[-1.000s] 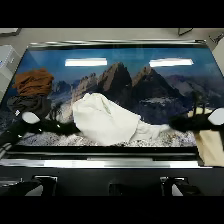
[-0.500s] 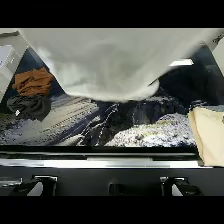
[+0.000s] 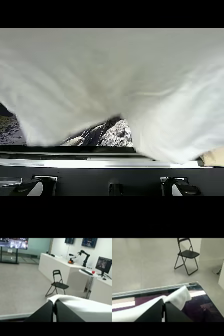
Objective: Fold the clothes and pants, and hang the long-sleeved shirts on hangers.
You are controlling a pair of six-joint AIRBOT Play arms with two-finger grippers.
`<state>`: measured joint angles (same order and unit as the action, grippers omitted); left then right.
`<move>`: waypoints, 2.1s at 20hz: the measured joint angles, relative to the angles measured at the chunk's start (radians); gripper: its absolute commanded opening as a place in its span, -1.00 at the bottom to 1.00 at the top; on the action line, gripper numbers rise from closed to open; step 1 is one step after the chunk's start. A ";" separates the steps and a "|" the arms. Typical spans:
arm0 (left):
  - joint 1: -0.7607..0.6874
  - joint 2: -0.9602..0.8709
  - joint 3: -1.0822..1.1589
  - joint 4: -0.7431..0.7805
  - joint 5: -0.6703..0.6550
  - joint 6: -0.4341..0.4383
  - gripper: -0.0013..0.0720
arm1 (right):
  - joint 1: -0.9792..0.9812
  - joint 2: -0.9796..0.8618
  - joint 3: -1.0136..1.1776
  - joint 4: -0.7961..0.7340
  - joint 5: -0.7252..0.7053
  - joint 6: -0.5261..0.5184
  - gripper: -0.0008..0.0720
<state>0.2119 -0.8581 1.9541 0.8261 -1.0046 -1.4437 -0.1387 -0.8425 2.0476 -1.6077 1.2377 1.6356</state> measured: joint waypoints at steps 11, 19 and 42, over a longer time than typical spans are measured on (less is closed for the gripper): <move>-0.067 -0.346 -0.616 0.029 0.153 0.126 -0.89 | 0.000 -0.620 -0.105 0.101 -0.112 0.090 -0.87; -0.120 -0.666 -0.691 0.032 0.127 0.125 -0.58 | -0.001 -0.998 -0.113 0.383 0.086 0.236 -0.69; 0.100 -0.668 -1.127 0.045 -0.364 0.240 0.06 | -0.293 -0.546 -0.886 0.319 0.364 -0.032 0.48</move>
<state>0.3115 -1.5261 0.8268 0.8711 -1.3682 -1.2041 -0.4320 -1.3888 1.1614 -1.2892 1.6012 1.6035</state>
